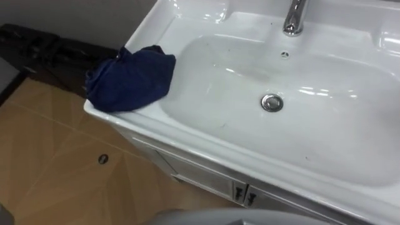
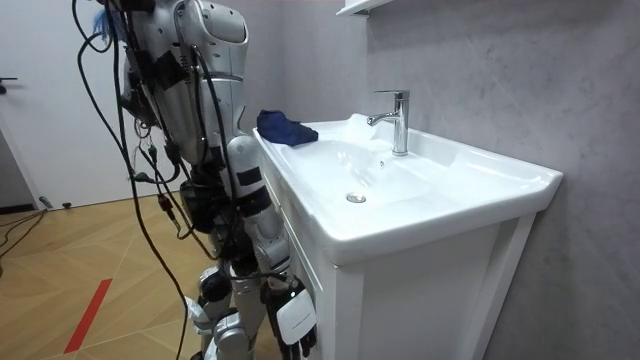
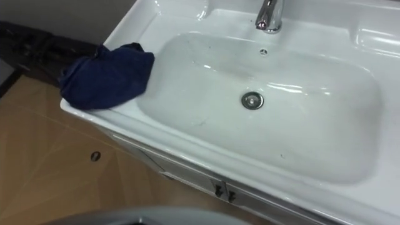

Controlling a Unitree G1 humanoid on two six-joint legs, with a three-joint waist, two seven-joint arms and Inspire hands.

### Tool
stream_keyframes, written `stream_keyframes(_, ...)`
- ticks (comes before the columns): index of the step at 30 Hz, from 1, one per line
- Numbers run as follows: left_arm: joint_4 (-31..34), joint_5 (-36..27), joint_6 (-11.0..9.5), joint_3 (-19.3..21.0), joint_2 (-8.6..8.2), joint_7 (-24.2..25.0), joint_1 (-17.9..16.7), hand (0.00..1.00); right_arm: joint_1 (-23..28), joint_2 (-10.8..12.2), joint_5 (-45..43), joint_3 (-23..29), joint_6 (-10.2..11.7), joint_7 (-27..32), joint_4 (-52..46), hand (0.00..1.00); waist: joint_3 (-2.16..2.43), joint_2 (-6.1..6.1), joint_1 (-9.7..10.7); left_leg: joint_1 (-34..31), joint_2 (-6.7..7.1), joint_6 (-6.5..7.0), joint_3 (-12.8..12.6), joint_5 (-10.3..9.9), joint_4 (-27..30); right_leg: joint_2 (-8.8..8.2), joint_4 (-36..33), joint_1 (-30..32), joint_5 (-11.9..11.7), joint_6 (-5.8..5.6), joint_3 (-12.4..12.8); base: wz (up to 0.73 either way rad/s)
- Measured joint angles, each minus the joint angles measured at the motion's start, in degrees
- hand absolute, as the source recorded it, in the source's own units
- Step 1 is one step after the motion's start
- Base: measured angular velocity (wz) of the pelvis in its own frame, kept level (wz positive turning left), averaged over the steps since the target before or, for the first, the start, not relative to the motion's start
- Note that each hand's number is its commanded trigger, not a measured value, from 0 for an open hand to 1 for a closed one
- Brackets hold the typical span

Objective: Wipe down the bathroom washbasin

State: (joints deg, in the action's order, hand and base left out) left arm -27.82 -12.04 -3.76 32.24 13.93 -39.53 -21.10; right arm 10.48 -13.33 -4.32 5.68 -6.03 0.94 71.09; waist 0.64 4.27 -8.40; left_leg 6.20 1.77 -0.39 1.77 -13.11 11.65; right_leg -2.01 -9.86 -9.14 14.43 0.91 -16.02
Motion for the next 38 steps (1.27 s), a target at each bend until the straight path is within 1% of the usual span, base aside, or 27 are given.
stream_keyframes(1, -1.6, -0.4, 0.0, -1.0, -0.62, 0.4, -0.7, 0.00, 0.0, 0.0, 0.0, 0.0, -0.1, -0.2, 0.0, 0.00, -0.08, -0.36, 0.0, 0.0, 0.02, 0.06, 0.0, 0.0, 0.0, -0.02, 0.0, -0.1, 0.0, -0.04, -0.1, 0.00)
stream_keyframes(3, -10.1, -1.5, 0.3, -5.7, -2.09, 2.9, -2.2, 0.00, -0.1, 0.0, 0.0, -0.1, -0.1, -0.9, 0.2, 0.00, -0.16, -0.86, 0.1, -0.2, -0.02, 0.54, -0.1, -0.3, 0.1, -0.06, 0.0, 0.0, 0.0, -0.07, -0.4, 0.07)
stream_keyframes(4, -11.8, -1.8, 0.7, -6.8, -2.50, 3.8, -2.4, 0.00, -0.1, 0.0, 0.0, -0.1, -0.1, -1.0, 0.2, 0.00, -0.18, -0.95, 0.2, -0.4, -0.04, 0.64, 0.0, -0.4, 0.2, -0.15, 0.1, 0.0, 0.0, -0.07, -0.4, 0.07)
stream_keyframes(5, -14.5, -2.4, 1.6, -8.4, -3.36, 5.5, -2.7, 0.00, -0.2, 0.1, 0.0, -0.1, -0.2, -1.3, 0.2, 0.00, -0.22, -1.16, 0.3, -0.6, -0.03, 0.65, 0.1, -0.4, 0.2, -0.36, 0.2, 0.1, 0.0, -0.13, -0.5, 0.06)
stream_keyframes(6, -17.6, -2.4, 2.0, -10.0, -3.63, 7.2, -2.5, 0.00, -0.3, 0.0, 0.3, -0.2, -0.3, -1.6, 0.3, 0.00, -0.25, -1.40, 0.3, -0.6, -0.02, 0.77, 0.0, -0.5, 0.3, -0.41, 0.2, 0.0, 0.1, -0.25, -0.6, 0.06)
stream_keyframes(7, -19.1, -2.4, 2.2, -10.5, -3.67, 8.2, -2.4, 0.00, -0.4, 0.0, 0.4, -0.2, -0.4, -1.7, 0.3, 0.00, -0.28, -1.48, 0.2, -0.6, -0.03, 0.85, 0.1, -0.5, 0.3, -0.42, 0.1, 0.0, 0.2, -0.28, -0.8, 0.11)
stream_keyframes(9, -24.9, -2.3, 2.3, -11.3, -3.68, 11.8, -2.1, 0.00, -0.6, -0.2, 0.3, 0.0, -0.5, -2.8, 0.3, 0.00, -0.30, -1.59, 0.5, -1.2, 0.01, 1.04, 0.2, -0.6, 1.0, -0.55, 0.1, 0.1, 0.2, -0.32, -1.4, 0.11)
stream_keyframes(10, -26.3, -2.2, 2.4, -11.6, -3.66, 12.7, -2.1, 0.00, -0.6, -0.2, 0.2, 0.0, -0.4, -3.1, 0.5, 0.00, -0.30, -1.61, 0.6, -1.4, 0.01, 1.08, 0.1, -0.6, 1.2, -0.56, 0.1, 0.1, 0.2, -0.33, -1.4, 0.05)
stream_keyframes(11, -28.7, -2.0, 2.7, -12.4, -3.66, 14.8, -2.3, 0.00, -0.7, -0.2, 0.2, -0.1, -0.3, -3.5, 0.7, 0.00, -0.30, -1.60, 0.7, -1.4, 0.01, 1.12, 0.1, -0.7, 1.4, -0.57, 0.0, 0.0, 0.2, -0.33, -1.4, 0.00)
stream_keyframes(12, -30.6, -1.8, 3.7, -13.1, -3.67, 17.2, -2.3, 0.00, -0.8, -0.2, 0.2, -0.1, -0.3, -4.0, 0.7, 0.00, -0.31, -1.60, 0.7, -1.5, 0.00, 1.13, -0.1, -0.7, 1.4, -0.59, 0.1, 0.1, 0.2, -0.36, -1.4, 0.00)
stream_keyframes(13, -31.3, -1.7, 4.2, -13.5, -3.67, 18.5, -2.4, 0.00, -0.8, -0.2, 0.2, -0.2, -0.3, -4.4, 0.7, 0.00, -0.31, -1.60, 0.7, -1.5, 0.00, 1.13, -0.1, -0.7, 1.5, -0.59, 0.1, 0.0, 0.2, -0.37, -1.4, 0.00)
stream_keyframes(15, -32.8, -1.6, 5.8, -16.0, -3.69, 23.2, -2.9, 0.00, -1.0, -0.3, 0.2, -1.1, -0.3, -5.6, 0.6, 0.00, -0.37, -1.61, 1.1, -1.6, 0.02, 1.13, 0.0, -0.7, 1.6, -0.58, 0.0, 0.0, 0.2, -0.37, -1.5, 0.02)
stream_keyframes(16, -33.0, -1.3, 6.3, -16.8, -3.66, 24.2, -3.0, 0.00, -1.1, -0.3, 0.2, -1.2, -0.3, -5.8, 0.6, 0.00, -0.43, -1.67, 1.4, -1.7, 0.03, 1.13, 0.1, -0.7, 1.7, -0.62, 0.1, -0.1, 0.2, -0.37, -1.7, 0.10)
stream_keyframes(17, -33.5, -0.5, 6.8, -18.0, -3.67, 26.3, -2.4, 0.00, -1.5, -0.3, 0.4, -1.5, -0.3, -6.0, 0.6, 0.00, -0.62, -1.73, 2.1, -1.8, 0.03, 1.13, 0.1, -0.7, 1.8, -0.63, 0.1, -0.1, 0.2, -0.37, -2.0, 0.09)
stream_keyframes(18, -33.8, 1.3, 7.7, -18.7, -3.67, 28.4, -2.1, 0.00, -1.7, -0.3, 0.4, -1.8, -0.3, -6.0, 0.6, 0.00, -0.72, -1.79, 2.1, -2.0, -0.01, 1.12, 0.1, -0.7, 1.9, -0.61, 0.1, 0.0, 0.2, -0.36, -2.0, 0.07)
stream_keyframes(21, -33.9, 4.2, 8.9, -19.2, -3.80, 32.4, -0.6, 0.00, -1.9, -0.3, 0.3, -2.1, -0.4, -6.1, 0.7, 0.00, -0.77, -1.89, 2.3, -2.0, -0.02, 1.13, -0.1, -0.7, 1.9, -0.60, 0.1, 0.0, 0.2, -0.36, -1.9, 0.00)
stream_keyframes(23, -33.9, 6.3, 10.4, -19.5, -3.78, 35.2, 1.6, 0.00, -2.5, -0.2, 0.3, -2.3, -0.6, -6.2, 0.8, 0.00, -0.90, -2.09, 3.2, -2.1, -0.01, 1.13, -0.1, -0.7, 2.0, -0.60, 0.2, 0.1, 0.2, -0.36, -1.8, 0.00)
stream_keyframes(24, -34.0, 7.4, 11.1, -20.4, -3.77, 36.1, 2.1, 0.00, -2.7, -0.2, 0.4, -2.7, -0.5, -6.1, 0.8, 0.00, -0.93, -2.16, 3.7, -2.1, 0.02, 1.13, -0.2, -0.7, 2.0, -0.63, 0.2, 0.2, 0.2, -0.37, -1.8, 0.00)
stream_keyframes(26, -34.0, 9.4, 11.5, -22.1, -3.76, 37.5, 3.9, 0.00, -2.8, -0.2, 0.2, -3.6, -0.4, -6.2, 0.8, 0.00, -0.94, -2.41, 4.1, -2.3, 0.04, 1.12, -0.4, -0.7, 2.0, -0.64, 0.1, 0.2, 0.2, -0.38, -1.8, 0.00)
stream_keyframes(27, -34.1, 10.9, 11.5, -23.1, -3.76, 38.5, 5.0, 0.00, -3.1, -0.1, -0.3, -4.3, -0.4, -6.3, 0.7, 0.00, -0.86, -2.78, 4.4, -2.5, -0.01, 1.12, -0.8, -0.7, 2.0, -0.60, 0.0, 0.4, 0.2, -0.38, -1.8, 0.00)
stream_keyframes(29, -34.0, 13.5, 11.5, -24.1, -3.74, 40.0, 6.4, 0.00, -3.6, 0.0, -0.5, -4.6, -0.3, -6.9, 0.7, 0.00, -0.89, -3.19, 5.1, -2.6, -0.15, 1.12, -1.6, -0.7, 1.9, -0.49, 0.0, 0.7, 0.2, -0.37, -1.3, -0.09)
stream_keyframes(31, -33.9, 14.7, 11.4, -26.0, -3.69, 41.1, 7.4, 0.00, -3.9, 0.0, -0.5, -4.6, -0.3, -7.1, 0.7, 0.00, -0.92, -3.75, 5.4, -2.6, -0.15, 1.12, -1.9, -0.7, 1.8, -0.48, 0.1, 0.9, 0.1, -0.34, -1.1, -0.12)
stream_keyframes(33, -33.9, 15.9, 11.4, -27.8, -3.76, 42.5, 8.5, 0.00, -3.9, 0.4, -0.5, -4.6, -0.3, -7.0, 0.7, 0.00, -0.88, -4.75, 5.6, -2.6, -0.23, 1.12, -3.2, -0.7, 1.6, -0.51, 0.2, 1.0, 0.1, -0.35, -0.8, -0.06)
stream_keyframes(35, -33.9, 16.8, 11.4, -28.0, -3.38, 43.2, 9.3, 0.00, -4.0, 0.8, -0.5, -4.6, -0.3, -6.9, 0.8, 0.00, -0.94, -5.19, 6.0, -2.6, -0.20, 1.12, -3.4, -0.7, 1.6, -0.35, 0.2, 1.1, 0.1, -0.36, -0.5, -0.08)
stream_keyframes(38, -34.0, 16.8, 11.4, -28.1, -3.37, 45.1, 10.3, 0.00, -4.9, 1.1, -0.5, -4.6, -0.3, -6.4, 2.2, 0.00, -1.03, -5.15, 6.6, -2.4, -0.10, 1.12, -3.7, -0.7, 1.5, -0.40, -0.1, 1.2, 0.0, -0.54, 0.3, -0.09)
